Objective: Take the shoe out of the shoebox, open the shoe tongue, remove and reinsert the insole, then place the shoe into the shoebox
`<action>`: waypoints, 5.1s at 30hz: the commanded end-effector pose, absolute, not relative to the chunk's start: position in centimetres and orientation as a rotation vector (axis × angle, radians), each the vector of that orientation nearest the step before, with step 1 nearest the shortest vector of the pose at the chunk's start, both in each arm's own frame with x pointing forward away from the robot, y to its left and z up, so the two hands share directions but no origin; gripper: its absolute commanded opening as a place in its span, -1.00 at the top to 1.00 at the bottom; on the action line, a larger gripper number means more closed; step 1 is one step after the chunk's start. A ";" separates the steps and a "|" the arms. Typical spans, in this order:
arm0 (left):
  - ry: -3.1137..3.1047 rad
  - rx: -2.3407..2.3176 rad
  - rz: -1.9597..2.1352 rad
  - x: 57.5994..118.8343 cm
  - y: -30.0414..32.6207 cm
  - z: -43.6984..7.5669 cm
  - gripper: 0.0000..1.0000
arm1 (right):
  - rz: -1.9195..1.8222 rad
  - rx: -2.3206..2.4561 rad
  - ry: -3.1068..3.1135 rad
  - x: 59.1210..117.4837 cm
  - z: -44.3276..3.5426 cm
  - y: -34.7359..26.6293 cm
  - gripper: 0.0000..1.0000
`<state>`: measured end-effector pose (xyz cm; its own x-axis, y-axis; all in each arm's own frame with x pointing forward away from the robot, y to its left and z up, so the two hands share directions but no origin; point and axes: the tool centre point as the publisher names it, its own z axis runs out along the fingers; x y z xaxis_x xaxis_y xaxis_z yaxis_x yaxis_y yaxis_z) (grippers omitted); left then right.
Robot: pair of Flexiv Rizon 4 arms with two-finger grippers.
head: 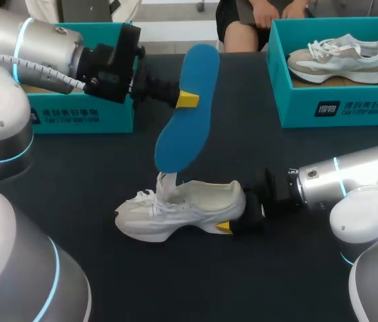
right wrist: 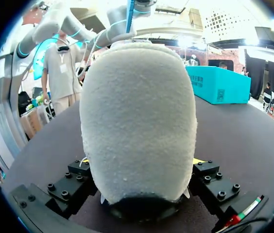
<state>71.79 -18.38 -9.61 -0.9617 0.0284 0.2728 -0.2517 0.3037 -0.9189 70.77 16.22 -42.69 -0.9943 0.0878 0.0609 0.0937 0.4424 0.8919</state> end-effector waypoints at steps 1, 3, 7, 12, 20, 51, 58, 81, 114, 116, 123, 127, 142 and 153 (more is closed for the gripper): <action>-2.333 0.205 1.715 71.7 -18.4 -9.7 1.00 | -1.643 -0.169 -2.667 70.9 -43.2 16.4 1.00; -2.333 0.205 1.715 71.7 -18.4 -9.7 1.00 | -1.643 -0.169 -2.667 70.9 -43.2 16.4 1.00; -2.333 0.205 1.715 71.7 -18.4 -9.7 1.00 | -1.643 -0.169 -2.667 70.9 -43.2 16.4 1.00; -2.318 0.213 1.719 71.4 -18.4 -9.8 1.00 | -1.643 -0.169 -2.667 70.9 -43.2 16.4 1.00; -2.159 0.390 1.775 70.2 -18.1 -7.1 1.00 | -1.643 -0.169 -2.667 70.9 -43.2 16.4 1.00; -1.616 0.655 1.671 62.6 -19.1 4.6 1.00 | -1.643 -0.169 -2.667 70.9 -43.2 16.4 1.00; -1.580 0.658 1.642 61.0 -19.5 5.3 1.00 | -1.643 -0.169 -2.667 70.9 -43.2 16.4 1.00; -1.548 0.691 1.594 59.1 -20.2 5.1 1.00 | -1.643 -0.169 -2.667 70.9 -43.2 16.4 1.00; -1.548 0.691 1.594 59.1 -20.2 5.1 1.00 | -1.643 -0.169 -2.667 70.9 -43.2 16.4 1.00; -1.548 0.691 1.594 59.1 -20.2 5.1 1.00 | -1.643 -0.169 -2.667 70.9 -43.2 16.4 1.00; -1.548 0.691 1.594 59.1 -20.2 5.1 1.00 | -1.643 -0.169 -2.667 70.9 -43.2 16.4 -1.00; -1.548 0.691 1.594 59.1 -20.2 5.1 1.00 | -1.643 -0.169 -2.667 70.9 -43.2 16.4 -1.00; -1.548 0.691 1.594 59.1 -20.2 5.1 1.00 | -1.521 -0.223 -2.719 70.4 -41.5 15.1 -1.00; -1.548 0.691 1.594 59.1 -20.2 5.1 1.00 | -1.386 -0.240 -2.773 70.0 -39.5 13.4 -1.00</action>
<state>59.21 -20.18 5.18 -0.5382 0.1667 0.8262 -0.8307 0.0612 -0.5534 70.26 13.93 -40.85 -0.9879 0.1245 0.0928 0.1464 0.5464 0.8246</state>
